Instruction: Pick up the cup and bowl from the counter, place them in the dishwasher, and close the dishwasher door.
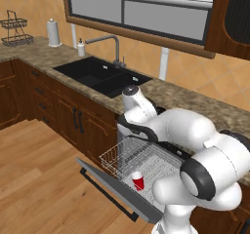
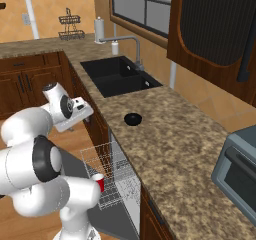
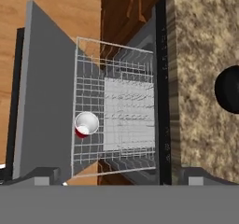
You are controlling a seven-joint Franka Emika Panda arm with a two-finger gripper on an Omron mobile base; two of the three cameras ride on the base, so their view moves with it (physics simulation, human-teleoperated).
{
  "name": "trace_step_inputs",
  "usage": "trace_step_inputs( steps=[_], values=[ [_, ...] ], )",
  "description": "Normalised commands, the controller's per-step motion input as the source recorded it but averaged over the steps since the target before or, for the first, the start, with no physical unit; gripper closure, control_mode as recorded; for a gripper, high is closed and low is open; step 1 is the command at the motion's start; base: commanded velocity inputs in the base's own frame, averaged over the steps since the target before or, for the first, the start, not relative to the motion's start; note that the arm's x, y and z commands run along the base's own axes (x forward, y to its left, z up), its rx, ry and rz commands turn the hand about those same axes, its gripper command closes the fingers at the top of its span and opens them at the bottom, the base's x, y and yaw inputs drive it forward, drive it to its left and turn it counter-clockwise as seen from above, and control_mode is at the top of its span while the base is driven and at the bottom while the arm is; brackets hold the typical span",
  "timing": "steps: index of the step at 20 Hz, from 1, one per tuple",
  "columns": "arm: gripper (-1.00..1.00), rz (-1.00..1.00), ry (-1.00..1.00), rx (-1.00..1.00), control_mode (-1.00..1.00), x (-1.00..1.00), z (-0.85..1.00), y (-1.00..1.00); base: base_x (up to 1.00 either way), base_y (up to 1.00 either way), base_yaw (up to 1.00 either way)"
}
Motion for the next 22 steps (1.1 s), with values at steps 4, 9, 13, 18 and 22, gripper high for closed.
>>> trace_step_inputs(
  steps=[4, 9, 13, 18, 22],
  values=[
    [-1.00, -0.03, -0.06, 0.01, -1.00, 0.09, 0.27, -0.30, 0.00, 0.00, 0.00],
    [-1.00, 0.00, 0.00, 0.03, -1.00, 0.58, 0.44, -0.75, 0.00, 0.00, 0.00],
    [-1.00, 0.00, 0.15, 0.04, -1.00, 0.89, -0.05, -0.69, 0.00, 0.00, 0.00],
    [-1.00, 0.00, 0.17, 0.00, -1.00, 0.98, -0.39, -0.48, 0.00, 0.00, 0.00],
    [-1.00, 0.00, 0.12, 0.00, -1.00, 0.99, -0.59, -0.18, 0.00, 0.00, 0.00]
  ],
)
